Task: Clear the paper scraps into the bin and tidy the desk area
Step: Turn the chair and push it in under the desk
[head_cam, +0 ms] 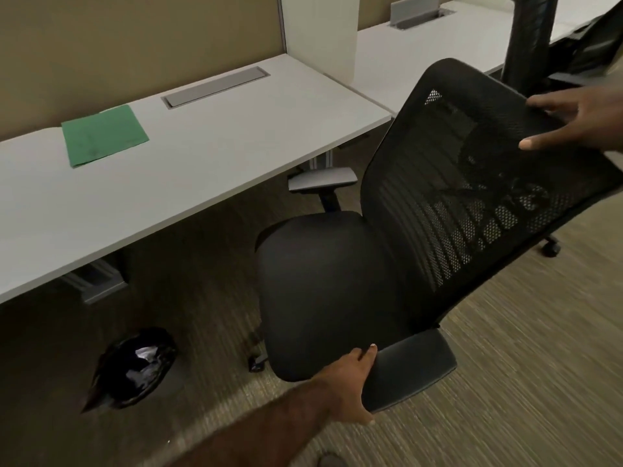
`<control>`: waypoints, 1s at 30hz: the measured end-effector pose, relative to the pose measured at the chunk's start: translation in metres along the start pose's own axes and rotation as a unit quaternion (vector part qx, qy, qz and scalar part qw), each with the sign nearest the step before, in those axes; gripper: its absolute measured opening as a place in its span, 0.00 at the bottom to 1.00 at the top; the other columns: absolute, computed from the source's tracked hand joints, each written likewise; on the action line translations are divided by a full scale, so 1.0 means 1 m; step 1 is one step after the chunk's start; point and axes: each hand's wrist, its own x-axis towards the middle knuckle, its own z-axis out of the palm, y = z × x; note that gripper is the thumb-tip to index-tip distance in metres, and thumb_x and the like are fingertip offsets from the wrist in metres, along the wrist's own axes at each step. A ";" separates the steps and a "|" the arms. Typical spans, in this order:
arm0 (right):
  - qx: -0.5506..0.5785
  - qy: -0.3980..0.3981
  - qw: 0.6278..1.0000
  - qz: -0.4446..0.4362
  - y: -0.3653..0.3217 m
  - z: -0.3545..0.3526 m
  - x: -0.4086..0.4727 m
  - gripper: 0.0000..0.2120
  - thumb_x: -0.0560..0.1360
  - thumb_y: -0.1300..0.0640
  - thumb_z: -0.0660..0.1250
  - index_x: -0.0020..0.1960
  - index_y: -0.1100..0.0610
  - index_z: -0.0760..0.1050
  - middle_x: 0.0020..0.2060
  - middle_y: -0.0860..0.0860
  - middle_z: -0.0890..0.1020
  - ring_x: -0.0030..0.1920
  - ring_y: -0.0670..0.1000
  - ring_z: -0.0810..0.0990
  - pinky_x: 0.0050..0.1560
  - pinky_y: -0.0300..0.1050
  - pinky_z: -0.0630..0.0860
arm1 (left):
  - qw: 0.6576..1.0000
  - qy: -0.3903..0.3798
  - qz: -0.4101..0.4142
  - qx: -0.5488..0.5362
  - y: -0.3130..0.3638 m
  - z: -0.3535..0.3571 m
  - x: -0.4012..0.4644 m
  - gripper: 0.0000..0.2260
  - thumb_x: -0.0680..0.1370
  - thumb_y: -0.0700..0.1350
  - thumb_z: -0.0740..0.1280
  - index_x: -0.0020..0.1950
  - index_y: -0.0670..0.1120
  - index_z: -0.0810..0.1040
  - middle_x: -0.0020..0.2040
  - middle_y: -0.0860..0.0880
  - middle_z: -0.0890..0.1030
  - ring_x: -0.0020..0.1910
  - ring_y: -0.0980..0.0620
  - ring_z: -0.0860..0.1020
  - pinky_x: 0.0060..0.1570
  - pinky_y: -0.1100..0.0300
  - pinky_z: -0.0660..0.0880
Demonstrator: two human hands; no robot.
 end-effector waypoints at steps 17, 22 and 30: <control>-0.118 0.018 0.980 -0.159 -0.022 0.024 -0.018 0.34 0.63 0.21 0.73 0.68 0.21 0.70 0.73 0.20 0.64 0.68 0.23 0.67 0.66 0.44 0.66 | 1.000 0.003 -0.001 0.024 -0.106 -0.021 -0.056 0.56 0.67 0.56 0.80 0.83 0.58 0.43 0.78 0.54 0.62 0.74 0.51 0.67 0.67 0.62 0.65; -0.165 0.007 0.956 -0.244 -0.050 0.036 -0.043 0.31 0.69 0.21 0.69 0.71 0.23 0.69 0.79 0.27 0.60 0.76 0.27 0.58 0.69 0.51 0.67 | 0.996 -0.007 -0.023 0.083 -0.149 -0.045 -0.073 0.57 0.66 0.56 0.79 0.82 0.59 0.42 0.80 0.52 0.60 0.78 0.49 0.63 0.76 0.52 0.65; -0.154 -0.056 0.905 -0.393 -0.155 0.063 -0.112 0.25 0.82 0.30 0.54 0.76 0.32 0.69 0.83 0.38 0.58 0.85 0.46 0.49 0.79 0.69 0.48 | 0.971 0.028 -0.105 0.212 -0.209 -0.093 -0.114 0.51 0.70 0.57 0.78 0.84 0.51 0.51 0.81 0.48 0.62 0.78 0.47 0.64 0.76 0.51 0.63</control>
